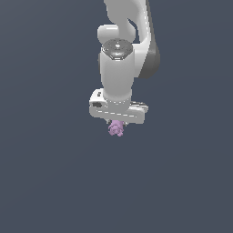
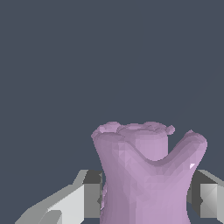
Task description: Pick up the object and move it to a goal position.
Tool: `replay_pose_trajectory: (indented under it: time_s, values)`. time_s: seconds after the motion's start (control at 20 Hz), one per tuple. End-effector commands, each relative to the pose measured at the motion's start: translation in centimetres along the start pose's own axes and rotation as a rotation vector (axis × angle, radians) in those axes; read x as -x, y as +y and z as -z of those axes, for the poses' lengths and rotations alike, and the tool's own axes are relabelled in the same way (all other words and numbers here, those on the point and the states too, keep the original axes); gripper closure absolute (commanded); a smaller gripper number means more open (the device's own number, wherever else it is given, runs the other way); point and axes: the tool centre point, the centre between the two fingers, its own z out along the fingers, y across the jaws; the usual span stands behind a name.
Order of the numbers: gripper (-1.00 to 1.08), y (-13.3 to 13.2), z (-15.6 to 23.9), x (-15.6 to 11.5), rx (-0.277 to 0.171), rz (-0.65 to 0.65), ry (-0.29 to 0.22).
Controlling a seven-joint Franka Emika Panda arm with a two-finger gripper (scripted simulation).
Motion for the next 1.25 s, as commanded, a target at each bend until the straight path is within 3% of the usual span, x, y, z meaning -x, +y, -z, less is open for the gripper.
replay_pose_trajectory:
  time_s: [0.0, 0.55, 1.2]
  values:
    - [1.08, -0.5, 2.4, -0.9, 0.0, 0.0, -0.001]
    - [1.08, -2.0, 9.6, -4.0, 0.0, 0.0, -0.001]
    - [1.08, -2.5, 11.9, -5.1, -0.001, 0.001, -0.001]
